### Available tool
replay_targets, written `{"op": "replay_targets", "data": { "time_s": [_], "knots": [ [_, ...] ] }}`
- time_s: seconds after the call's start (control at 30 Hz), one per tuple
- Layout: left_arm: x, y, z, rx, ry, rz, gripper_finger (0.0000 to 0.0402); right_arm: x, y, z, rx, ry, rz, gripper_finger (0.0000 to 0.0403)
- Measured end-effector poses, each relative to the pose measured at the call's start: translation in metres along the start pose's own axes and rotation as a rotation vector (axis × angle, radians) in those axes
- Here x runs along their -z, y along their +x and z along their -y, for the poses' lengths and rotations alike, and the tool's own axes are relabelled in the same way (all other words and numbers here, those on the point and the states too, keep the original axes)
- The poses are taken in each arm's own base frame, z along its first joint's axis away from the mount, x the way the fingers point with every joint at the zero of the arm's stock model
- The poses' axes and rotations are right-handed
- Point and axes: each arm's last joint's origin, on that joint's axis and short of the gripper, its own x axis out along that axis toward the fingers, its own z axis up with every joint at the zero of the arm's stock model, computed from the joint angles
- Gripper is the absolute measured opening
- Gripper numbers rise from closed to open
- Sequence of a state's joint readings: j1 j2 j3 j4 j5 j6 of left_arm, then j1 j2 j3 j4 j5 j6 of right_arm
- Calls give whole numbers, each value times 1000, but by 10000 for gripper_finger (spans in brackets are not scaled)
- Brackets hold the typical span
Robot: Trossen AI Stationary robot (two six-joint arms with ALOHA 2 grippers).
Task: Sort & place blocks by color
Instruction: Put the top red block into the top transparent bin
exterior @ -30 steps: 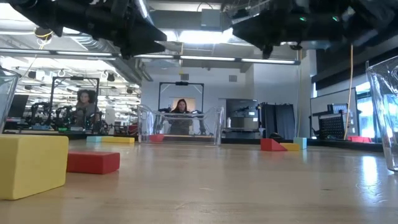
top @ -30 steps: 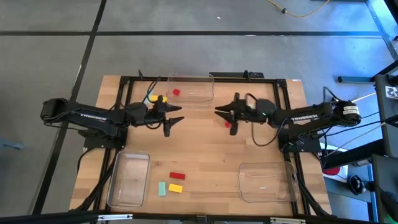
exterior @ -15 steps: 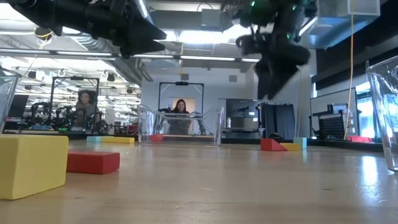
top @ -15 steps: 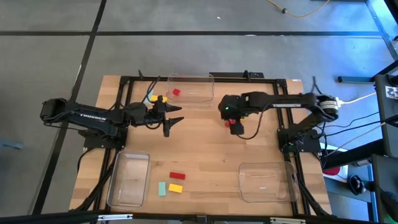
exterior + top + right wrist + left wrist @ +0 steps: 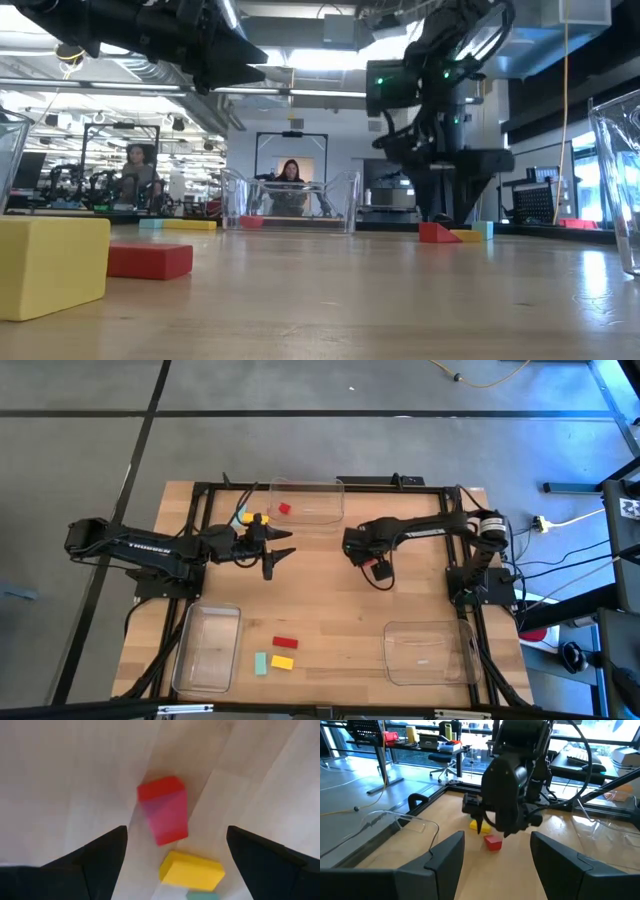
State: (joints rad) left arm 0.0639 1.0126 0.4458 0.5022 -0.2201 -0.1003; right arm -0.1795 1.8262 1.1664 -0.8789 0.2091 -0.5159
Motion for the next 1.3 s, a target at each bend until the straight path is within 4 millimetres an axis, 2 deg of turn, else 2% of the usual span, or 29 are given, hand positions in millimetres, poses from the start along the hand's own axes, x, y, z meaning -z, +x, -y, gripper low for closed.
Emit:
{"op": "replay_targets", "data": {
  "time_s": [0.33,0.53,0.83,1.3],
  "knots": [
    [0,0,-1,-29,14,1,219,-7,14,-1,-21,-39,2,336],
    [0,0,-1,-29,15,1,219,-11,13,0,-31,-36,55,296],
    [0,0,-1,-29,15,1,219,-7,18,-3,-43,-40,36,234],
    [0,0,-1,-30,15,1,219,-5,23,-7,-36,-46,44,227]
  ]
}}
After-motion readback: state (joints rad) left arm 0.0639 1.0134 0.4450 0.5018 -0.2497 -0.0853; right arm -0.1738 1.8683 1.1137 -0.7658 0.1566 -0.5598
